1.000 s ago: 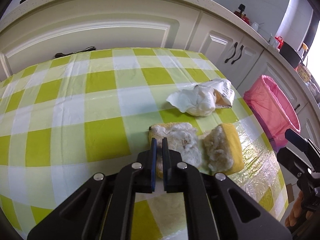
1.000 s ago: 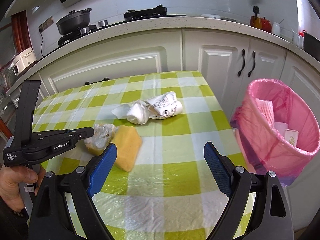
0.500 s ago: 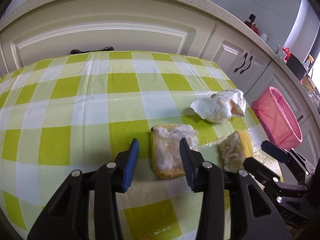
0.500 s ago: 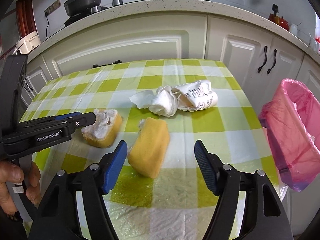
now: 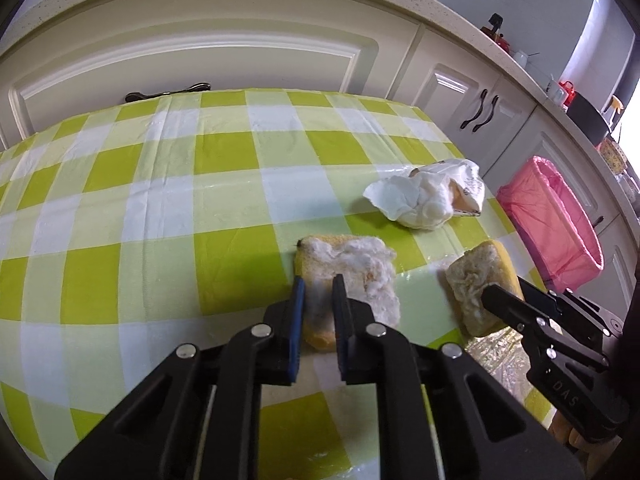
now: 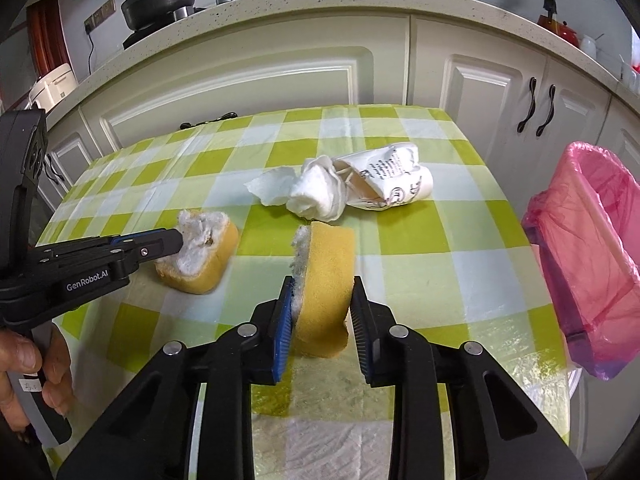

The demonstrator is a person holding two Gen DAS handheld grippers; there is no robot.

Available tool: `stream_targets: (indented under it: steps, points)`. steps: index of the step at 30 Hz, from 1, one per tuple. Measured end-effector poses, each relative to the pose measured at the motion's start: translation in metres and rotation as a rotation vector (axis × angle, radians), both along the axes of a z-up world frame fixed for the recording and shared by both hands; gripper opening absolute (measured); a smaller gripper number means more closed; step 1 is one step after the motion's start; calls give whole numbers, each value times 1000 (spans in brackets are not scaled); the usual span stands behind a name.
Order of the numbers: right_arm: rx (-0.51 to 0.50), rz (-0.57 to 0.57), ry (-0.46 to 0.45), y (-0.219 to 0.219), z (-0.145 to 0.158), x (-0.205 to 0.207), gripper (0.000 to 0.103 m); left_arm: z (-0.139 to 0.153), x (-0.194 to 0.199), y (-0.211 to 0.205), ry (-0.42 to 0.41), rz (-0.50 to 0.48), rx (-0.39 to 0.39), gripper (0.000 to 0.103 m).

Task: Collect trash
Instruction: 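Grasp the crumbly sponge piece with the left tool while the right tool grasps the yellow sponge, then carry both sponges over the bin and open both tools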

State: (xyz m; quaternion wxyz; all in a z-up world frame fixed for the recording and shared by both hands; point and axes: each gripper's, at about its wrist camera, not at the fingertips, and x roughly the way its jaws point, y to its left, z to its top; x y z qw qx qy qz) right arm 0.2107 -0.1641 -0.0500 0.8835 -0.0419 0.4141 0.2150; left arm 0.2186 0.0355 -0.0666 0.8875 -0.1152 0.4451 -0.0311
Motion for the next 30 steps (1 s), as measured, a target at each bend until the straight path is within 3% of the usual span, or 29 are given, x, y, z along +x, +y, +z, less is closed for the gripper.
stream_targets:
  steps: [19,30]
  points:
    - [68,-94,-86,-67,42,-8,27,57,-10,-29,-113,-26,50,10]
    - [79,-170,-147,-112,69,-4,27,95,4,-75,-192,-103,69,10]
